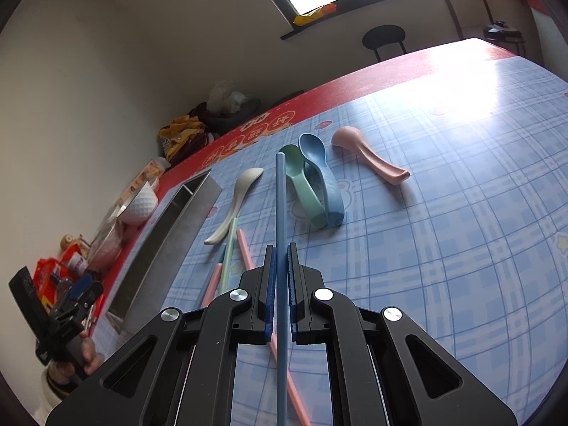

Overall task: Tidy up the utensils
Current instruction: 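Carry the green chopstick into the steel tray and open the left gripper, then lower the blue chopstick into the steel tray and open the right gripper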

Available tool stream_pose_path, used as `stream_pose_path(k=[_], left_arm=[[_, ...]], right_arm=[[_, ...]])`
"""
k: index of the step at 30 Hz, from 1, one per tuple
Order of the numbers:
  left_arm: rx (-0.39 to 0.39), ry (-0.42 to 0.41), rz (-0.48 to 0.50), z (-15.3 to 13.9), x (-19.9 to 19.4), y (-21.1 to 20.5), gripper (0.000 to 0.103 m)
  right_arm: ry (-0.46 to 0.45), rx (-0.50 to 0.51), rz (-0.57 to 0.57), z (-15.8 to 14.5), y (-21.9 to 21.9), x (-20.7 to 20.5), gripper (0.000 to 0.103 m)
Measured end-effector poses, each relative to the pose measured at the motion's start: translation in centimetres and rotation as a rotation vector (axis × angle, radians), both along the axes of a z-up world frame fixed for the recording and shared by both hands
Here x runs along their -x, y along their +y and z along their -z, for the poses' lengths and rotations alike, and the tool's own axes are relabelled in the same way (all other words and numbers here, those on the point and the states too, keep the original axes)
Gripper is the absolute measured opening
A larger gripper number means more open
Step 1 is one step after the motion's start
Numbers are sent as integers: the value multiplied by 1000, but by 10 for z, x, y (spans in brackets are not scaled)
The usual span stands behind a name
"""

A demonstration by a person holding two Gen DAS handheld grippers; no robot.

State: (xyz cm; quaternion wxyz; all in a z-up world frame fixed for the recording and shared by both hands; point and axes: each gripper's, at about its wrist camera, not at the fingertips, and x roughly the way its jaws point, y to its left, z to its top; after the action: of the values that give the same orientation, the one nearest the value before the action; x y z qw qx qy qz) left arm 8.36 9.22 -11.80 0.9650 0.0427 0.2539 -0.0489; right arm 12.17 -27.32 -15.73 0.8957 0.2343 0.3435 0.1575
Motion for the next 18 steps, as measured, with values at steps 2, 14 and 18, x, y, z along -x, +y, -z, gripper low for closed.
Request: stream_pose_path(k=[2,14,18], left_arm=[[30,-25,-1,-2,6,7,97],[73,-44,-46,-4,9,18,97],[84,-40,-46,-4,8,21,97]], right_arm=[[11,11,7,1,1,-1,6],[102,95,78,-5,12,-11,6],[96,49,78,-24,30,-19,6]])
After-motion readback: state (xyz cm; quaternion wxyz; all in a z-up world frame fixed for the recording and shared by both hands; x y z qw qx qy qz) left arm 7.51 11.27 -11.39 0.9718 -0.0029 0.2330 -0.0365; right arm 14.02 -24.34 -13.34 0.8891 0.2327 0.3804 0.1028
